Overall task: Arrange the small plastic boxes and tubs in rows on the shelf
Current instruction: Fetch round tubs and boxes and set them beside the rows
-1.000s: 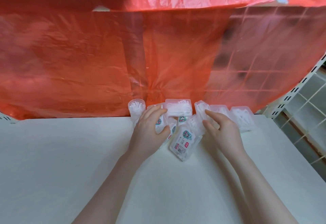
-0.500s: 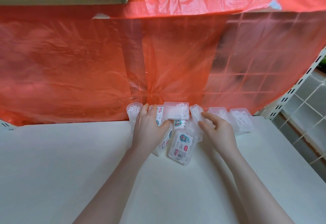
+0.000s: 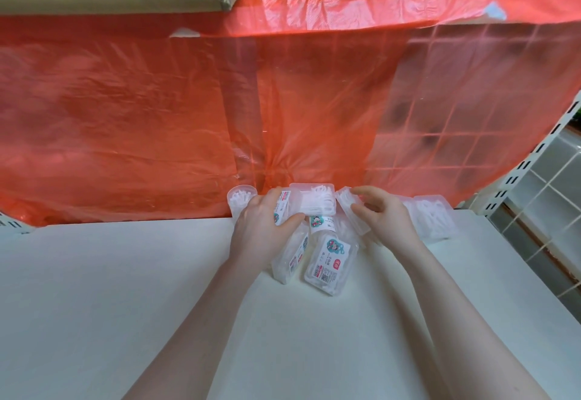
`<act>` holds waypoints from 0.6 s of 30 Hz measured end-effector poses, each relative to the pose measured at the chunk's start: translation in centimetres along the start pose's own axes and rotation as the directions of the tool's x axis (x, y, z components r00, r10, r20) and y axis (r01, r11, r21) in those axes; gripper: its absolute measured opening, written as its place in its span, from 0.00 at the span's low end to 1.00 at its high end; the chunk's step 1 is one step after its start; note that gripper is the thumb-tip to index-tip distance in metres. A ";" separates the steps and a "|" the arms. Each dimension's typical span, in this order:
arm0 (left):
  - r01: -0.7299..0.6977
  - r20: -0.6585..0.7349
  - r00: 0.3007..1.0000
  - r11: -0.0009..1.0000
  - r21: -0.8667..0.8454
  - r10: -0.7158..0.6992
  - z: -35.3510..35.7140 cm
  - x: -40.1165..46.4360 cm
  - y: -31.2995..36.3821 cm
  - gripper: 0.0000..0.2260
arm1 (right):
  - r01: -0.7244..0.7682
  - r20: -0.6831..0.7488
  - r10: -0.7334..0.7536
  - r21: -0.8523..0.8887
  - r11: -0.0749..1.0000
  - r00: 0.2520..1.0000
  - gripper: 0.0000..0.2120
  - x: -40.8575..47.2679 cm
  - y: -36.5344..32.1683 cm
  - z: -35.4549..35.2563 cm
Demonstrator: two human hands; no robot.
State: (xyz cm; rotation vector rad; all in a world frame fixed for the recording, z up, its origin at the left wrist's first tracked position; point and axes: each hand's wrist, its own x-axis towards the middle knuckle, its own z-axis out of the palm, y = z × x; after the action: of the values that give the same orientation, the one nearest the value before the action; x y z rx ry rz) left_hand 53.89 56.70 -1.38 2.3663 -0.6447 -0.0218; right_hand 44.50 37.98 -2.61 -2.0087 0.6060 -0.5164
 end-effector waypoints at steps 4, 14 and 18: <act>-0.020 0.009 1.000 1.000 -0.001 0.020 0.0 0.0 -0.1 0.27 | -0.036 0.060 0.034 0.037 0.999 0.998 0.09 0.9 -0.3 -0.6; 0.052 0.059 0.997 0.997 0.050 -0.055 -0.4 0.6 0.6 0.17 | -0.194 0.151 0.204 -0.076 0.978 0.967 0.21 2.0 -0.7 -1.4; 0.083 0.087 0.992 0.986 0.142 -0.096 -1.0 0.9 1.3 0.15 | -0.105 0.094 0.117 -0.121 0.987 0.989 0.20 1.2 -0.9 -0.9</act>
State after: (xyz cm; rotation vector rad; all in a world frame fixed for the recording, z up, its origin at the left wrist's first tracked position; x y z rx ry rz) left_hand 54.30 56.01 0.33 2.5389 -0.6009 -0.1327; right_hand 45.09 37.04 -1.28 -2.0821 0.6948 -0.3167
